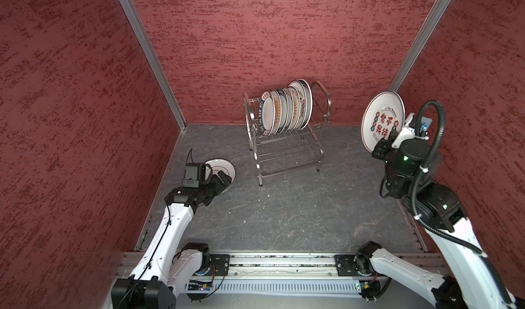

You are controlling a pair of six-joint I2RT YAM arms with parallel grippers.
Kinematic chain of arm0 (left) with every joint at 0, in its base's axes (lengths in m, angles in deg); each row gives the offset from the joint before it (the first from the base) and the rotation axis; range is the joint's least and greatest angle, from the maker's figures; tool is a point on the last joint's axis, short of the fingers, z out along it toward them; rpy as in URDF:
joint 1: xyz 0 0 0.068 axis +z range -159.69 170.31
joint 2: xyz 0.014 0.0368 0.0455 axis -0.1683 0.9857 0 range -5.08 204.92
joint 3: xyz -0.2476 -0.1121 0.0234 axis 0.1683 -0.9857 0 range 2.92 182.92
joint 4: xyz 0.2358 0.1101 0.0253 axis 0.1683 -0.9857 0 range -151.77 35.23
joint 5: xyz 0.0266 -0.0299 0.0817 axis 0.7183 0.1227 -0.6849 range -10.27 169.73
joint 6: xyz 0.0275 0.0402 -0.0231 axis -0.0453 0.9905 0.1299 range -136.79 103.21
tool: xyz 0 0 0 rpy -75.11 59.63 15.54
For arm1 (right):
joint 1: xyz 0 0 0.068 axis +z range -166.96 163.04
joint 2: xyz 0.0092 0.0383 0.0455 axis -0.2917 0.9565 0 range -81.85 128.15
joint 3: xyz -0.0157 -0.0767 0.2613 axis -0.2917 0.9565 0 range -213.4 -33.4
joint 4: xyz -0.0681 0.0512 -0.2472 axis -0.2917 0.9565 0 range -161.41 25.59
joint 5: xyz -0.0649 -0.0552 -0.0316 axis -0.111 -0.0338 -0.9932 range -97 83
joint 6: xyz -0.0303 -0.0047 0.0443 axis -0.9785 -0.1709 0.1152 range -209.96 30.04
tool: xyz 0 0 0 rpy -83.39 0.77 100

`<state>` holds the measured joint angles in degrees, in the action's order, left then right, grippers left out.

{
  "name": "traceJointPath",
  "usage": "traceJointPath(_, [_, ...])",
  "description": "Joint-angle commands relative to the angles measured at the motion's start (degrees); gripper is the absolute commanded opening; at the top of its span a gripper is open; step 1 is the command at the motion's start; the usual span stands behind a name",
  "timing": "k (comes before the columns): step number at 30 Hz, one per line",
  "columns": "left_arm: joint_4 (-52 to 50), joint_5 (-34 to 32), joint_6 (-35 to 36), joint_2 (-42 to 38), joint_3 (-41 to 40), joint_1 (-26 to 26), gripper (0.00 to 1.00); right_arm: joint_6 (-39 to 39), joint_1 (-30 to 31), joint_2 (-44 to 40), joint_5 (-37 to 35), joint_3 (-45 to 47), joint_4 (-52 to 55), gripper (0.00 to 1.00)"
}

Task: Unload the plates from the dish rack
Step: Pick up the plate from the dish rack, then place the plate among the plates.

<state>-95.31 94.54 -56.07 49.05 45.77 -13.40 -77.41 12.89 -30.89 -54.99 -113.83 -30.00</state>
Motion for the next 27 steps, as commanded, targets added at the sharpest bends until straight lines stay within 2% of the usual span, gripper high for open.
traceJointPath(1, [1.5, -0.5, -1.0, 0.0, 1.4, -1.8, 0.99, 13.1, 0.0, -2.3, 9.1, 3.2, 7.9, 0.0])
traceJointPath(7, [2.4, -0.6, -1.2, -0.8, 0.9, -5.5, 1.0, 22.3, -0.1, -5.7, 24.8, 11.2, 8.4, 0.0])
traceJointPath(12, [4.3, -0.5, -1.7, -0.6, 0.0, -9.1, 0.99, 27.2, -0.1, -7.8, 34.5, 18.4, 4.9, 0.0])
traceJointPath(18, [7.0, -1.6, -2.8, 0.3, -0.4, -14.0, 1.0, 31.4, -0.1, -7.9, 45.7, 25.5, -2.0, 0.0])
traceJointPath(22, [9.0, -1.8, -3.7, 0.7, -1.2, -15.5, 0.99, 34.0, -0.1, -5.9, 53.7, 29.8, -9.1, 0.0])
traceJointPath(27, [12.5, -0.5, -6.0, 0.2, -3.0, -15.9, 0.99, 37.8, -0.1, -3.5, 60.2, 34.9, -19.8, 0.0])
